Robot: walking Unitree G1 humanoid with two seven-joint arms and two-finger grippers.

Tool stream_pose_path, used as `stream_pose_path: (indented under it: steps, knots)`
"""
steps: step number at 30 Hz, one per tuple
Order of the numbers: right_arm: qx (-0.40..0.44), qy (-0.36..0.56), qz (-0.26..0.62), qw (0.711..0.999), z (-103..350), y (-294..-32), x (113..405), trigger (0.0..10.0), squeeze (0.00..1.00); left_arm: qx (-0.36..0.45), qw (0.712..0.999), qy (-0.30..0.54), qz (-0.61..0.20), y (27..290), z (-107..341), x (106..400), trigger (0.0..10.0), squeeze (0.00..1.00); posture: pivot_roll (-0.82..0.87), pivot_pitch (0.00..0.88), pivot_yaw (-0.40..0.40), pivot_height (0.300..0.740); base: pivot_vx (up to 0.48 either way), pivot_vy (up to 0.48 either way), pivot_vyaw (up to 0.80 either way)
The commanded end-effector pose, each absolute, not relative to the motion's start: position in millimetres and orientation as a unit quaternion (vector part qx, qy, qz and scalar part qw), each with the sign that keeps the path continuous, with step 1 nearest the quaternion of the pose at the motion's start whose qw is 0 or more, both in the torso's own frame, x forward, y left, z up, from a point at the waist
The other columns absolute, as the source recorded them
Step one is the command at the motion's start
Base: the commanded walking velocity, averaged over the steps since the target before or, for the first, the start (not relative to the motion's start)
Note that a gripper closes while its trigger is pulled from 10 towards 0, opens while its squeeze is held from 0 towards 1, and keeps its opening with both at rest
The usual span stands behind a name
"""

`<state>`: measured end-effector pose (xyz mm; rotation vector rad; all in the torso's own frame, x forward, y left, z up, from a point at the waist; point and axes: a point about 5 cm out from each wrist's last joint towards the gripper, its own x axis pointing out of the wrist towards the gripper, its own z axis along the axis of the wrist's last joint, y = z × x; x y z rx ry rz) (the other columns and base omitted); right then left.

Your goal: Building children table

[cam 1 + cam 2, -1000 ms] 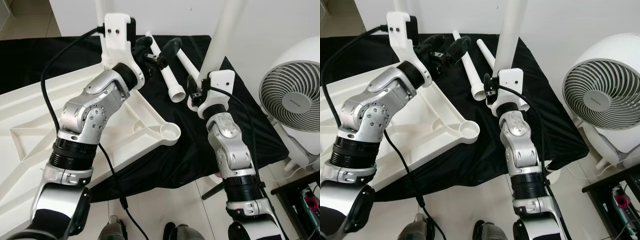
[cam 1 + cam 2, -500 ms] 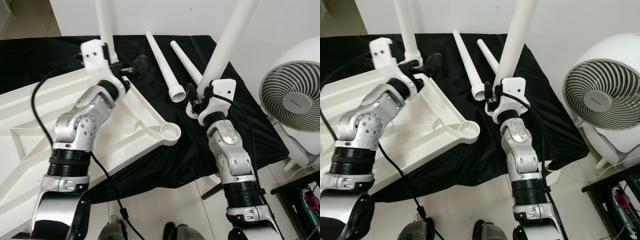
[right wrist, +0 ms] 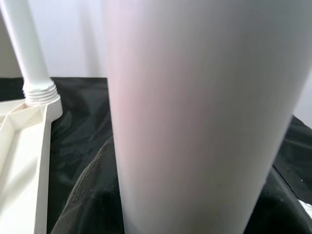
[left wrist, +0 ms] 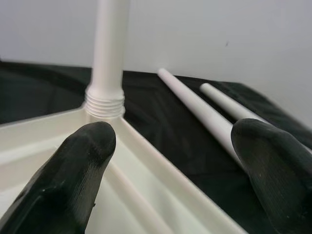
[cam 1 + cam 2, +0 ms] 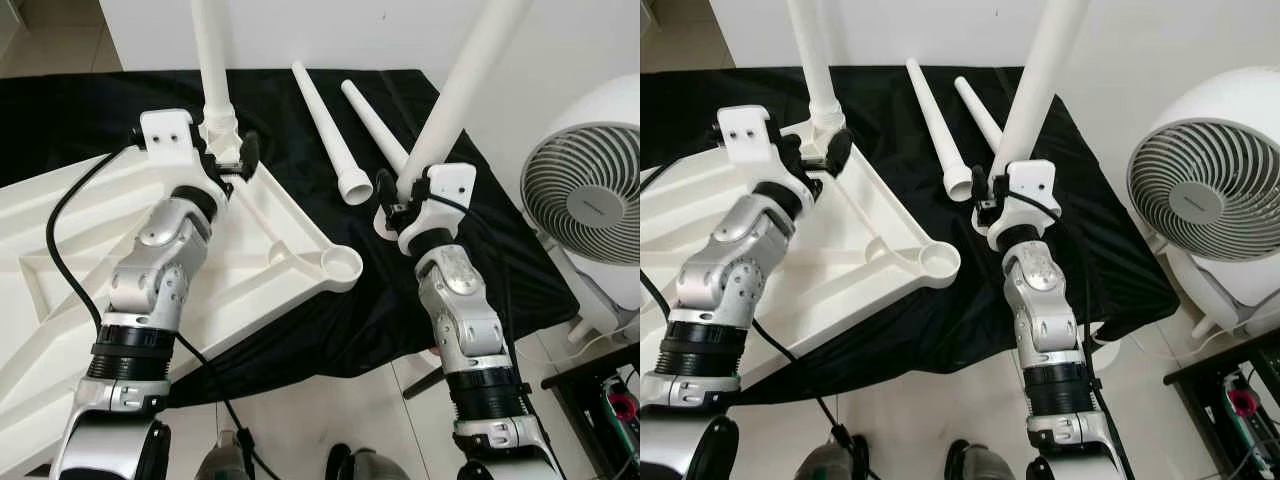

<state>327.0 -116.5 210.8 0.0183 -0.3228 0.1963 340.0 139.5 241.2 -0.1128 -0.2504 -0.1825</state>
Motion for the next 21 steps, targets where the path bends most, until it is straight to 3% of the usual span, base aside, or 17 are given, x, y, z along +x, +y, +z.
stream_pose_path:
  steps: [1,13,16,21]
  knots:
    - [0.004,-0.168,0.099,0.981,211,-115,325,10.0,0.00,-0.045,0.987,-0.130,-0.085,138,240,338,10.0,0.00,0.11,0.119,-0.050,0.740,0.000,0.000,0.00]
    - [-0.007,-0.182,0.125,0.975,210,-99,315,10.0,0.00,-0.004,0.987,-0.146,-0.068,141,224,325,10.0,0.00,0.10,0.110,-0.043,0.740,0.000,0.000,0.00]
    - [-0.043,-0.201,0.135,0.969,211,-98,315,10.0,0.00,0.024,0.982,-0.157,-0.104,138,220,316,10.0,0.00,0.10,0.102,-0.053,0.740,0.000,0.000,0.00]
    - [-0.022,-0.198,0.152,0.968,209,-97,317,10.0,0.00,0.037,0.975,-0.158,-0.150,131,216,308,10.0,0.00,0.11,0.099,-0.064,0.740,0.000,0.000,0.00]
